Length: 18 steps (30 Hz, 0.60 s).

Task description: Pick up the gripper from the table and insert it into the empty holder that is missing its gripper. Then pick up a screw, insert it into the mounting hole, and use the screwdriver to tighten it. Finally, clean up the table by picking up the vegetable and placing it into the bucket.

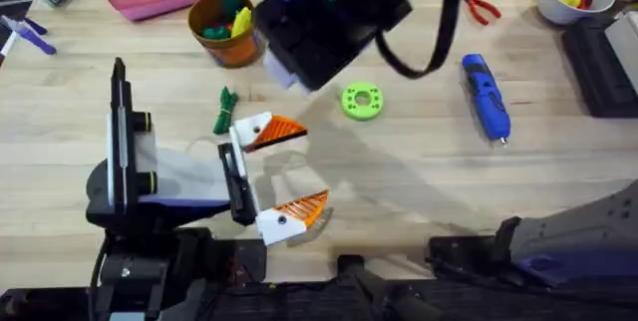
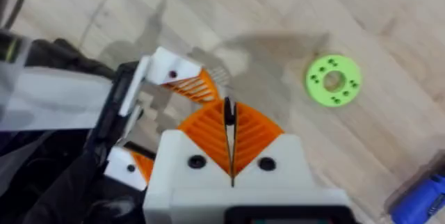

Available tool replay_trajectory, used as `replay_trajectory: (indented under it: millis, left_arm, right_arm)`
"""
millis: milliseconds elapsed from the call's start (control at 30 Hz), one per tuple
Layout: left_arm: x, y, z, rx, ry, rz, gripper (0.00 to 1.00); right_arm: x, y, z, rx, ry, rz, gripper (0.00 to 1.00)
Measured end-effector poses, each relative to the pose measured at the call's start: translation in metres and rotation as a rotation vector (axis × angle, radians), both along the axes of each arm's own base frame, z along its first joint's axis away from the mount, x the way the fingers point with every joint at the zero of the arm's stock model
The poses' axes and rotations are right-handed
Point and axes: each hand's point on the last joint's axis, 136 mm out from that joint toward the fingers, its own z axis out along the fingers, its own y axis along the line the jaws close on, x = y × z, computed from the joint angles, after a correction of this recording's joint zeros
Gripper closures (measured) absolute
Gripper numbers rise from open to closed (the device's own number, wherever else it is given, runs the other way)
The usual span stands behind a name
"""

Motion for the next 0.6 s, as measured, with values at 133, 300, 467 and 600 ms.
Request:
replay_trajectory:
  millis: [133,300,467,600]
  left_arm:
    - [0.0,0.0,0.0,0.0,0.0,0.0,0.016]
    - [0.0,0.0,0.0,0.0,0.0,0.0,0.015]
    - [0.0,0.0,0.0,0.0,0.0,0.0,0.015]
    - [0.0,0.0,0.0,0.0,0.0,0.0,0.015]
  right_arm:
    - [-0.01,0.007,-0.001,0.026,0.044,0.016,0.995]
    - [-0.017,0.013,-0.007,0.028,0.094,0.027,0.995]
    - [-0.026,0.029,-0.021,-0.013,0.121,0.085,0.995]
    - [-0.035,0.043,-0.032,-0.037,0.137,0.133,0.995]
